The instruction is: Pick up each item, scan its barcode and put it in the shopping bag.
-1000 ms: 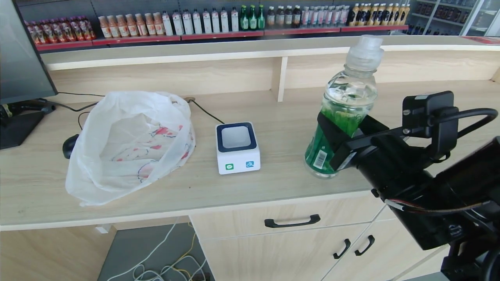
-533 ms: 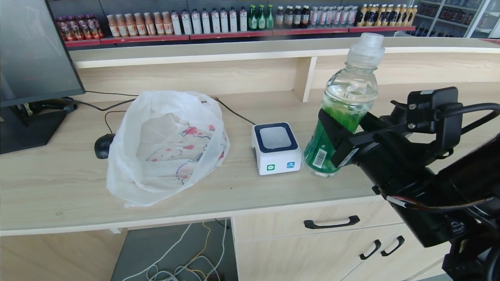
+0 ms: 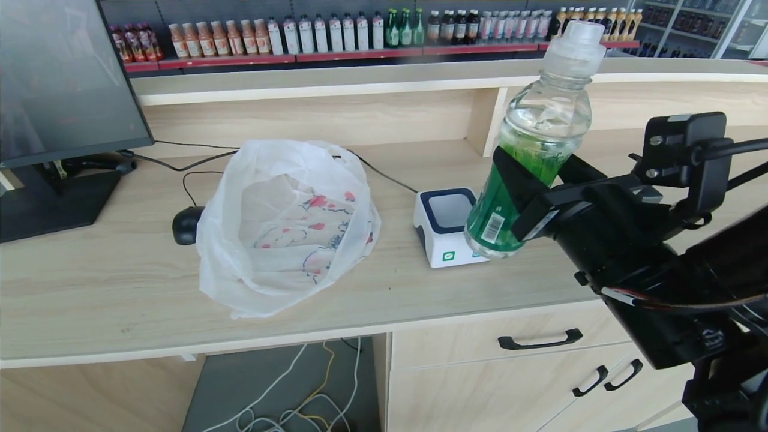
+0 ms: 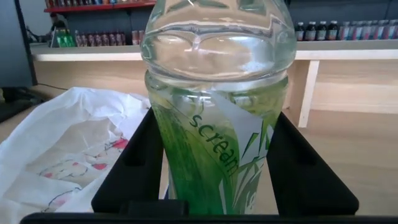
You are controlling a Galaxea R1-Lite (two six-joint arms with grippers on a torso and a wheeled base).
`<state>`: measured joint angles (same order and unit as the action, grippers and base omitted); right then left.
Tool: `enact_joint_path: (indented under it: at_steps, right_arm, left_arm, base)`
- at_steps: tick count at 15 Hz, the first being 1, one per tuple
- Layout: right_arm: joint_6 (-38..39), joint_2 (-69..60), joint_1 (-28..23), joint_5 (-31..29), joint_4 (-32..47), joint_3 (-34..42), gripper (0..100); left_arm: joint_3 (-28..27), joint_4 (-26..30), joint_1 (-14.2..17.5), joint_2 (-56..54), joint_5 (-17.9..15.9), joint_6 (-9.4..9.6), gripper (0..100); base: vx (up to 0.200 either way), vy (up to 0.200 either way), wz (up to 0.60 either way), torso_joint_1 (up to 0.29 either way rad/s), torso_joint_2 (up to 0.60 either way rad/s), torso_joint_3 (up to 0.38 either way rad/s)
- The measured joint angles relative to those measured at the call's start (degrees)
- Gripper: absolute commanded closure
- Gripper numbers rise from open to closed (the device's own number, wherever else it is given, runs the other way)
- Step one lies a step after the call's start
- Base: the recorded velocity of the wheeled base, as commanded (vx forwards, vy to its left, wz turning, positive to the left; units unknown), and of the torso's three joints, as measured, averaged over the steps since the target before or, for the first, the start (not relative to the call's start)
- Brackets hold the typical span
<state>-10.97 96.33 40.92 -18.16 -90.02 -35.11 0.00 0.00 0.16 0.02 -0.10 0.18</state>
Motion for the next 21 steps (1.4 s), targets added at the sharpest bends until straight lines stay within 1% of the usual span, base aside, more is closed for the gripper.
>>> enact_joint_path:
  at_steps: [4,8,11,15,18,20,21]
  right_arm:
    - [-2.0,0.7,0.5,0.1,0.0,-1.2,100]
    - [-9.1,2.8,1.0,0.3,0.0,-4.7,100]
    - [-12.7,4.8,1.2,0.3,0.2,-7.0,100]
    - [-18.0,6.6,1.1,0.8,0.0,-12.3,100]
    - [-21.9,8.6,0.9,5.6,0.1,-17.0,100]
    - [-26.1,10.0,-1.2,14.2,0.0,-20.2,100]
    - [-28.4,10.7,-2.9,19.5,0.0,-21.2,100]
  left_arm:
    - [0.0,0.0,0.0,0.0,0.0,0.0,0]
    - [0.0,0.0,0.0,0.0,0.0,0.0,0]
    - [0.0,0.0,0.0,0.0,0.0,0.0,0]
    - [0.0,0.0,0.0,0.0,0.0,0.0,0]
    - [0.0,0.0,0.0,0.0,0.0,-0.02,0]
    - [0.0,0.0,0.0,0.0,0.0,0.0,0]
    - [0.0,0.0,0.0,0.0,0.0,-0.02,0]
  base:
    - [0.0,0.0,0.0,0.0,0.0,0.0]
    - [0.0,0.0,0.0,0.0,0.0,0.0]
    - [0.0,0.0,0.0,0.0,0.0,0.0]
    - [0.0,0.0,0.0,0.0,0.0,0.0]
    - [0.0,0.0,0.0,0.0,0.0,0.0]
    - [0.0,0.0,0.0,0.0,0.0,0.0]
    - [0.0,0.0,0.0,0.0,0.0,0.0]
